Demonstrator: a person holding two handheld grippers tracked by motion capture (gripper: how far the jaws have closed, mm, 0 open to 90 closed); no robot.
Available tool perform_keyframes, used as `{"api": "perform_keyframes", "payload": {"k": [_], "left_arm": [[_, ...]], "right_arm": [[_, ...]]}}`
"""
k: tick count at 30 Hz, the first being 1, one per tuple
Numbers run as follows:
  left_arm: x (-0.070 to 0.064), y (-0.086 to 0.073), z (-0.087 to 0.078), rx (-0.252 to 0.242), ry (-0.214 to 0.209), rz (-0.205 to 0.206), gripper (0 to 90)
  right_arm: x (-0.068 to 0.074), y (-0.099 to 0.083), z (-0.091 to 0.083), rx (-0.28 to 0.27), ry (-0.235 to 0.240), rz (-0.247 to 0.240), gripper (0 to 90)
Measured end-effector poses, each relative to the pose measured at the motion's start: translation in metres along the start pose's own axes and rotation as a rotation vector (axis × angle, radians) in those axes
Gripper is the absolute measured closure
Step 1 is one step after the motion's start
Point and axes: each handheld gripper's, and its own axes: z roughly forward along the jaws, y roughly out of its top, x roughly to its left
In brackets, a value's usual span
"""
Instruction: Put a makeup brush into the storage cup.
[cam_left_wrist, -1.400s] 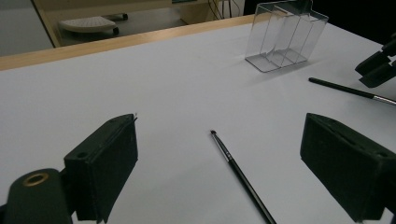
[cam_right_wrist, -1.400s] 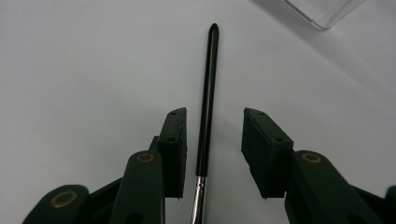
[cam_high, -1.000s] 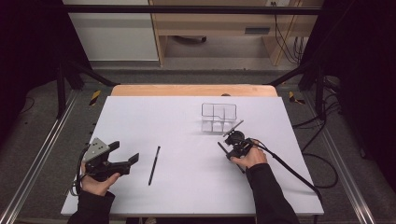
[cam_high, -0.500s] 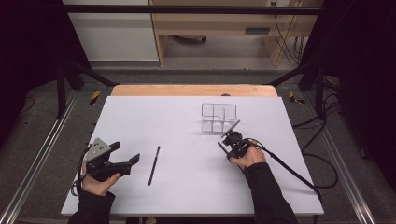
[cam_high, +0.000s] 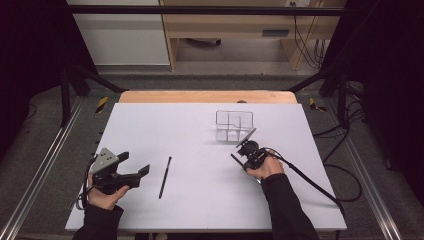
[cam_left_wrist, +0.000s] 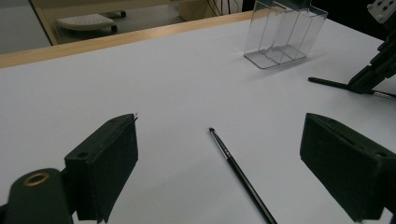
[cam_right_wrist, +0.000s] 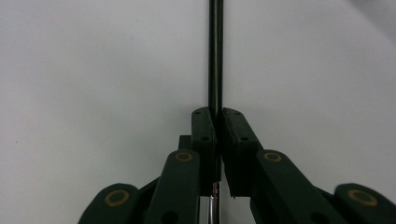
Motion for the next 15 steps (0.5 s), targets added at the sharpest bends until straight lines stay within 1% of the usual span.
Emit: {"api": "perform_keyframes", "payload": {"k": [1, 2, 4, 6, 8, 11, 14, 15], "left_arm": [[0.000, 0.000, 0.000, 0.000, 0.000, 0.000, 10.5], [0.000, 0.000, 0.000, 0.000, 0.000, 0.000, 10.5], [0.000, 0.000, 0.000, 0.000, 0.000, 0.001, 10.5], [0.000, 0.000, 0.000, 0.000, 0.001, 0.002, 10.5], [-0.001, 0.000, 0.000, 0.001, 0.000, 0.002, 10.5], [-0.001, 0.000, 0.000, 0.003, -0.002, 0.005, 10.5], [-0.002, 0.001, 0.000, 0.003, -0.003, 0.008, 10.5], [-0.002, 0.001, 0.000, 0.002, -0.003, 0.008, 10.5]], "right_arm": [[0.000, 0.000, -0.001, 0.005, 0.006, 0.006, 84.3], [0.000, 0.000, -0.002, 0.005, -0.001, 0.005, 84.3], [-0.002, -0.001, -0.005, -0.011, -0.009, -0.005, 84.3], [-0.003, -0.001, -0.011, -0.024, -0.013, 0.001, 84.3], [-0.002, -0.002, -0.018, -0.047, -0.020, 0.004, 84.3], [-0.001, -0.002, -0.030, -0.086, -0.035, -0.011, 84.3], [0.002, -0.001, -0.044, -0.133, -0.045, -0.033, 84.2], [0.003, 0.000, -0.048, -0.152, -0.052, -0.049, 84.3]]}}
